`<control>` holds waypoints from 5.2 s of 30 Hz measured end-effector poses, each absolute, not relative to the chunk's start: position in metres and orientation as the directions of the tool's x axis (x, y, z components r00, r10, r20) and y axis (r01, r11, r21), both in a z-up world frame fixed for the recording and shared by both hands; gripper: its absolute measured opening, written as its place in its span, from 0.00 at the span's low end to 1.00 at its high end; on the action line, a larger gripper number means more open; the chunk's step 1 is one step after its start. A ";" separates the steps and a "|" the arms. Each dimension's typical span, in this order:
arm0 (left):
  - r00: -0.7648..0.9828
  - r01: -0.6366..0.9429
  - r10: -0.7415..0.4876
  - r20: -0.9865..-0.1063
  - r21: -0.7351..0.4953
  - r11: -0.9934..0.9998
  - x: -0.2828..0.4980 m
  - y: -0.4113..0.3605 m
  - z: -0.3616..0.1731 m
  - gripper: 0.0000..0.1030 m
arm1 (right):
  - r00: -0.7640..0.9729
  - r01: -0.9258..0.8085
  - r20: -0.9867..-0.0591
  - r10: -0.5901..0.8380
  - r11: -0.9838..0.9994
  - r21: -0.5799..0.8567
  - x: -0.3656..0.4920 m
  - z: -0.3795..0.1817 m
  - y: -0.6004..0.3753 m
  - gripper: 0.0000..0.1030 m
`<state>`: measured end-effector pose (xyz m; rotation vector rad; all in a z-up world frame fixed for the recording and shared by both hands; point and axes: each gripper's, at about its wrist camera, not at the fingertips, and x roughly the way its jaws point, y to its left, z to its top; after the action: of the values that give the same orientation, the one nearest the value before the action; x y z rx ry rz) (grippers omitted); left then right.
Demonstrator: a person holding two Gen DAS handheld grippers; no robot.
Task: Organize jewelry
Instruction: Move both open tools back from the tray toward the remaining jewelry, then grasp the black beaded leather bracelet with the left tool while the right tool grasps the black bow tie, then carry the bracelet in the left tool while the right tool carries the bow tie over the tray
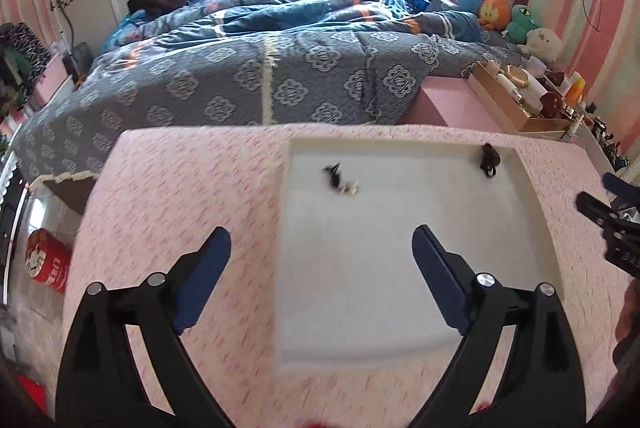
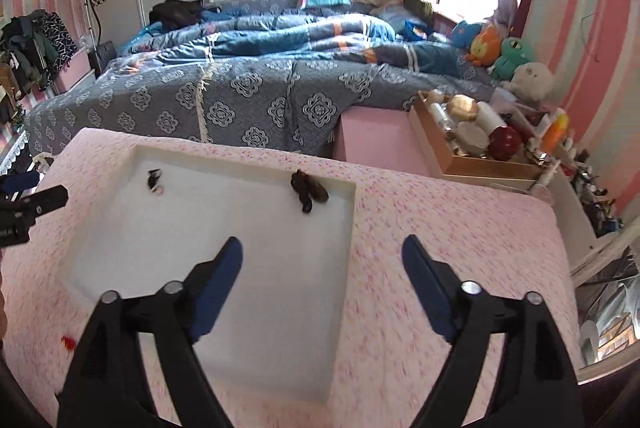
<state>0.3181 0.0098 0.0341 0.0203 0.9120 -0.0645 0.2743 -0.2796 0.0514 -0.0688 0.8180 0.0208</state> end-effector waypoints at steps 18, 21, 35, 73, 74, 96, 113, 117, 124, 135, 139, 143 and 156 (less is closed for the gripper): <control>0.677 0.109 -0.101 -0.729 -0.037 0.993 0.147 0.057 0.077 0.97 | 0.726 0.083 -0.671 -0.151 0.988 -0.131 0.105 0.091 -0.296 0.98; 0.660 0.114 -0.109 -0.744 -0.045 0.993 0.129 0.060 0.066 0.97 | 0.714 0.088 -0.687 -0.136 0.991 -0.104 0.088 0.086 -0.298 0.98; 0.704 0.163 -0.093 -0.704 0.034 0.986 0.076 0.052 0.032 0.97 | 0.692 0.102 -0.717 -0.083 0.995 -0.016 0.049 0.048 -0.308 0.98; 0.573 0.236 -0.196 -0.796 -0.070 0.969 0.072 0.060 -0.052 0.89 | 0.589 0.191 -0.794 -0.152 0.981 -0.046 0.061 -0.024 -0.317 0.92; 0.570 0.238 -0.198 -0.797 -0.070 0.969 0.073 0.059 -0.053 0.89 | 0.588 0.189 -0.794 -0.152 0.981 -0.048 0.062 -0.024 -0.316 0.92; 0.477 0.299 -0.231 -0.848 -0.091 0.950 0.090 0.044 -0.076 0.49 | 0.535 0.133 -0.839 -0.102 0.991 -0.036 0.095 -0.051 -0.313 0.56; 0.462 0.302 -0.226 -0.858 -0.087 0.949 0.096 0.042 -0.074 0.04 | 0.542 0.086 -0.838 -0.067 0.996 -0.024 0.101 -0.053 -0.309 0.20; 0.467 0.303 -0.228 -0.854 -0.088 0.949 0.095 0.041 -0.071 0.04 | 0.555 0.077 -0.829 -0.071 0.996 -0.034 0.099 -0.048 -0.308 0.19; 0.497 0.298 -0.234 -0.836 -0.089 0.950 0.091 0.044 -0.058 0.04 | 0.578 0.083 -0.813 -0.064 0.996 -0.020 0.098 -0.037 -0.313 0.19; 0.551 0.276 -0.241 -0.799 -0.098 0.956 0.104 0.056 -0.021 0.04 | 0.617 0.075 -0.786 -0.050 0.997 -0.004 0.096 -0.014 -0.314 0.19; 0.571 0.276 -0.236 -0.786 -0.086 0.957 0.118 0.056 -0.004 0.04 | 0.625 0.067 -0.779 -0.041 0.998 0.001 0.099 -0.006 -0.314 0.19; 0.585 0.292 -0.251 -0.772 -0.088 0.952 0.134 0.053 0.011 0.04 | 0.641 0.061 -0.766 -0.042 0.998 -0.003 0.106 0.004 -0.313 0.19; 0.597 0.265 -0.241 -0.765 -0.095 0.960 0.225 0.047 0.027 0.04 | 0.657 0.037 -0.753 -0.040 0.999 -0.021 0.164 0.024 -0.308 0.19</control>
<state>0.2247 0.0469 0.0274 0.0293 0.8831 -0.2937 0.1637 -0.3081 0.0244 -0.0035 0.8528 -0.0436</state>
